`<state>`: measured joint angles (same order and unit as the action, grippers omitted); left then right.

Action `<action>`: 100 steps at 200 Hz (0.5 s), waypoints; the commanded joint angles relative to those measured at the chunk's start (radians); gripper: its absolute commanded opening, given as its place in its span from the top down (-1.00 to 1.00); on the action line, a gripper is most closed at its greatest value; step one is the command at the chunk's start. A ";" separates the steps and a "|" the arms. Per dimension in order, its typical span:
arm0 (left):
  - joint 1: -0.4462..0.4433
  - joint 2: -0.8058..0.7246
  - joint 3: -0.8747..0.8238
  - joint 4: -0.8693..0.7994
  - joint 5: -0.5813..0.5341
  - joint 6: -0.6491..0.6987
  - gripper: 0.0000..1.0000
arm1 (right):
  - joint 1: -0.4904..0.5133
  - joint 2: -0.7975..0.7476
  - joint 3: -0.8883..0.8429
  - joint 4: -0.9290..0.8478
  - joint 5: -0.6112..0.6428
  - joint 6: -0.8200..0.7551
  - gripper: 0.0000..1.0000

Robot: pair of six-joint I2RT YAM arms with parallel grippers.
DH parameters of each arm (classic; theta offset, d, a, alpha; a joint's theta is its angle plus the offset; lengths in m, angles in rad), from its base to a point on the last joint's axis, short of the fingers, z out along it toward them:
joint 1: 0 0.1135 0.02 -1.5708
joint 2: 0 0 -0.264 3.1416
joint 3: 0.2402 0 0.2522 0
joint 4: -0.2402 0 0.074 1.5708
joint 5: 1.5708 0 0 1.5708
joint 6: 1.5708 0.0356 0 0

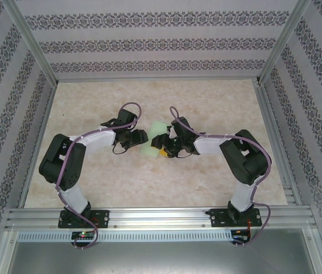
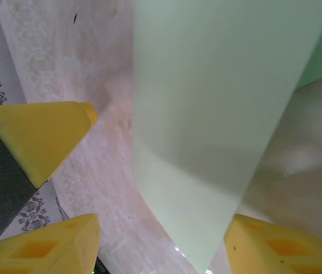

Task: Fold a paper plane with a square sheet of paper (pick it up from the middle)
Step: Third fold the triangle at the center of the table.

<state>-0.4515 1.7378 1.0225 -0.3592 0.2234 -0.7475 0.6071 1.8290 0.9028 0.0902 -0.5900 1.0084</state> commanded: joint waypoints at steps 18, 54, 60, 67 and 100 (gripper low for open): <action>0.015 -0.017 -0.023 0.032 0.003 -0.017 -0.23 | 0.016 0.022 0.012 0.075 -0.035 0.039 0.22; 0.015 -0.036 -0.035 0.086 0.063 0.000 -0.17 | -0.009 -0.012 -0.033 0.081 -0.046 0.046 0.78; 0.016 -0.038 -0.038 0.105 0.084 0.003 -0.14 | -0.015 -0.016 -0.039 0.074 -0.061 0.039 0.85; 0.016 -0.038 -0.042 0.134 0.115 0.011 -0.11 | -0.020 -0.020 -0.040 0.051 -0.079 0.023 0.91; 0.001 -0.032 -0.058 0.261 0.250 0.025 0.08 | -0.061 -0.057 0.016 -0.252 -0.155 -0.208 0.98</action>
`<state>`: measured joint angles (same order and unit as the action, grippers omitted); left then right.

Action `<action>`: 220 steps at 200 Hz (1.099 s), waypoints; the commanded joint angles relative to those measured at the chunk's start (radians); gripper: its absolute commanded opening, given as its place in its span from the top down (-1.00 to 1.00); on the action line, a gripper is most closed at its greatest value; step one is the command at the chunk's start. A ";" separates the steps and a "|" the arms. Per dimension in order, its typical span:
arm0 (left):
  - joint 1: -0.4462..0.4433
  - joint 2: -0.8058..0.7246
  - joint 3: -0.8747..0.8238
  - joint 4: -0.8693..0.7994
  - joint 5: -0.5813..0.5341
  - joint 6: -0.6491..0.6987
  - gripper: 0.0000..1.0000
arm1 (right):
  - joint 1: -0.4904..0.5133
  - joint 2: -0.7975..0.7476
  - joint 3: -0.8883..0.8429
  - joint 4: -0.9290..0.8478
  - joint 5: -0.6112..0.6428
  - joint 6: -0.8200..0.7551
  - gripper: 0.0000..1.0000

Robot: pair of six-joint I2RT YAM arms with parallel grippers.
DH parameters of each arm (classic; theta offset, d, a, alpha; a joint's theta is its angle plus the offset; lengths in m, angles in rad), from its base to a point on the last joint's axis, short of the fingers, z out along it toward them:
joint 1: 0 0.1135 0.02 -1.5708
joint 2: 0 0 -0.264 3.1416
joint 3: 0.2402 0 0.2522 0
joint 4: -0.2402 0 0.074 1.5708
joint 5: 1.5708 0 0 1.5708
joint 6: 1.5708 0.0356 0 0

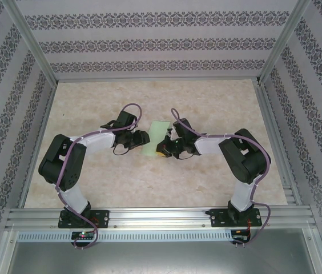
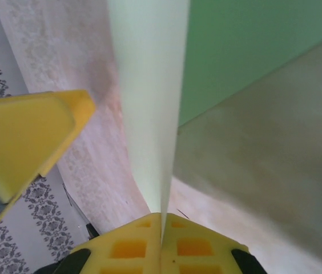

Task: Fold a paper plane with a square sheet of paper (pick it up from the middle)
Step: Third fold the triangle at the center of the table.

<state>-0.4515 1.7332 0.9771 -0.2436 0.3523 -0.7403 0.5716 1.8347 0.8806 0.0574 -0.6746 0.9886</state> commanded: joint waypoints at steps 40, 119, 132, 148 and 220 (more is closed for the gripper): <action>-0.033 0.006 -0.003 0.201 0.155 0.024 0.23 | -0.061 -0.084 0.098 -0.488 -0.109 -0.385 0.98; -0.066 0.092 0.032 0.165 0.132 0.036 0.41 | -0.087 -0.059 0.106 -0.442 -0.086 -0.356 0.75; -0.067 0.102 0.028 0.163 0.120 0.038 0.42 | -0.088 -0.064 0.095 -0.405 -0.088 -0.328 0.68; -0.067 0.113 0.026 0.166 0.121 0.038 0.43 | -0.089 -0.071 0.073 -0.357 -0.089 -0.285 0.62; -0.069 0.158 0.044 0.144 0.111 0.049 0.47 | -0.081 -0.113 -0.027 -0.211 -0.091 -0.138 0.66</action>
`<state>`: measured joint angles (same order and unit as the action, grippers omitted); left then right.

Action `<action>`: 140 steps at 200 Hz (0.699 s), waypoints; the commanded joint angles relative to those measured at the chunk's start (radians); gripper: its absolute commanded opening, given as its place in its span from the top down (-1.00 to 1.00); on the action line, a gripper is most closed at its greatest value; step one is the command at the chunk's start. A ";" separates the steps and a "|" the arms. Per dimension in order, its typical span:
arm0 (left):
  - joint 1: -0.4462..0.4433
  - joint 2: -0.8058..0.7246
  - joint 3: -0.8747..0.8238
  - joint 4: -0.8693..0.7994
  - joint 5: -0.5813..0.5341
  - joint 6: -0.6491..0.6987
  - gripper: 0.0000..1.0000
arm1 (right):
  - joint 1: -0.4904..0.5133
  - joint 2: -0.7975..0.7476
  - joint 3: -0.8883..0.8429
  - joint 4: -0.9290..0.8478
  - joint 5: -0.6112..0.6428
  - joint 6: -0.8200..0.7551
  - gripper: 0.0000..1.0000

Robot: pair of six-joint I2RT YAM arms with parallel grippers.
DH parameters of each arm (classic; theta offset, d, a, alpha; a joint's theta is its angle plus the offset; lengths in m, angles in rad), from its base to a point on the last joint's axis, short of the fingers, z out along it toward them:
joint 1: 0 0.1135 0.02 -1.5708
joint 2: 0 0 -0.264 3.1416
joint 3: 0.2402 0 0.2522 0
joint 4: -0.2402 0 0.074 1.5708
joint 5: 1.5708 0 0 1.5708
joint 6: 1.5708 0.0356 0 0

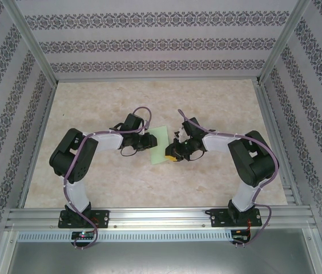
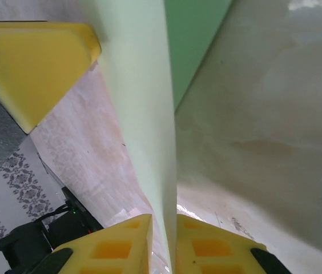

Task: Fold a paper plane with a square sheet of paper (pick it up from the middle)
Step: Third fold the triangle at the center of the table.

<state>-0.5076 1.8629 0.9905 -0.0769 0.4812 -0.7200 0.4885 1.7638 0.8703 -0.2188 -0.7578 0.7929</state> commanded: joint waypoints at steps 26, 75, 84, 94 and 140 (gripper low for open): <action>-0.014 0.035 0.036 -0.037 -0.032 0.033 0.48 | 0.003 -0.065 -0.038 0.061 0.003 0.080 0.66; -0.016 0.051 0.040 -0.040 -0.031 0.036 0.50 | 0.019 -0.072 -0.027 0.065 0.022 0.095 0.89; -0.016 0.051 0.044 -0.042 -0.030 0.039 0.50 | 0.023 -0.059 -0.013 0.066 0.027 0.096 0.91; -0.018 0.047 0.049 -0.047 -0.028 0.040 0.50 | 0.029 -0.044 0.004 0.078 0.030 0.102 0.92; -0.018 -0.039 0.056 -0.046 -0.070 0.045 0.50 | 0.051 0.031 0.079 0.078 0.068 0.110 0.93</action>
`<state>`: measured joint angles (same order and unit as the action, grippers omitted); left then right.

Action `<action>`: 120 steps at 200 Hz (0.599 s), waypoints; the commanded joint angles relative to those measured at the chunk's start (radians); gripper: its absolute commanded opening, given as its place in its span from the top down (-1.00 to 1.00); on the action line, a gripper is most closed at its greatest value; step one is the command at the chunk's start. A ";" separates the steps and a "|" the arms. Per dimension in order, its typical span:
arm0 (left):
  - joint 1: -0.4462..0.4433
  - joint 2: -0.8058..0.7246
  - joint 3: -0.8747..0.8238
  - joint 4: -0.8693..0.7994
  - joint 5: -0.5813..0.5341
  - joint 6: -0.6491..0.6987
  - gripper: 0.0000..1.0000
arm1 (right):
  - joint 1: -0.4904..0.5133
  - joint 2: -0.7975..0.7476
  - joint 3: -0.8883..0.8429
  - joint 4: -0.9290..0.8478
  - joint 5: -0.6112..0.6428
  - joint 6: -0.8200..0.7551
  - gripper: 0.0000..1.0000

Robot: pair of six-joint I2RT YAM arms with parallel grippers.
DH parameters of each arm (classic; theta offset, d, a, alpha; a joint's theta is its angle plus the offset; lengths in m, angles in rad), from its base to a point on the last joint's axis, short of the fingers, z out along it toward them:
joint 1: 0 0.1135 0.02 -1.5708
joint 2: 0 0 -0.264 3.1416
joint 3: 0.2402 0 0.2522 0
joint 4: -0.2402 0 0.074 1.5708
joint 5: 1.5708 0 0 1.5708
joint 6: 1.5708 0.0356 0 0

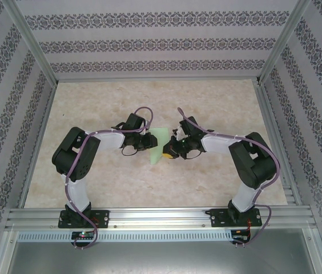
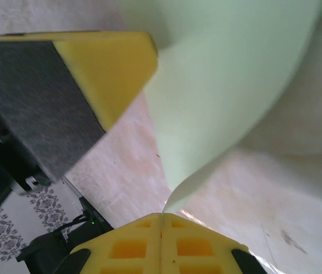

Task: Fold a paper plane with a square sheet of paper (pick it up from the middle)
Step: Third fold the triangle at the center of the table.

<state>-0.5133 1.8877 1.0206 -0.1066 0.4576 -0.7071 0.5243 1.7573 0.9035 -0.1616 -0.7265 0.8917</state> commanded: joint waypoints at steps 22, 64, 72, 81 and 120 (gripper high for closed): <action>-0.010 -0.085 0.033 -0.046 -0.125 0.040 0.50 | 0.017 0.058 0.062 0.018 0.051 0.010 0.92; -0.010 -0.020 0.064 -0.083 -0.161 0.039 0.64 | 0.021 0.092 0.093 0.046 0.052 0.002 0.91; -0.011 -0.006 0.075 -0.094 -0.166 0.039 0.67 | 0.022 0.098 0.101 0.051 0.051 -0.002 0.91; -0.011 0.008 0.086 -0.108 -0.169 0.040 0.71 | 0.025 0.104 0.108 0.052 0.049 -0.009 0.90; -0.010 0.050 0.114 -0.149 -0.175 0.046 0.78 | 0.029 0.136 0.141 0.045 0.049 -0.033 0.90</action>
<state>-0.5137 1.9068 1.1023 -0.2001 0.3027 -0.6846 0.5415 1.8698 1.0100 -0.1371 -0.6891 0.8883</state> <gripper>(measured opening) 0.123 0.053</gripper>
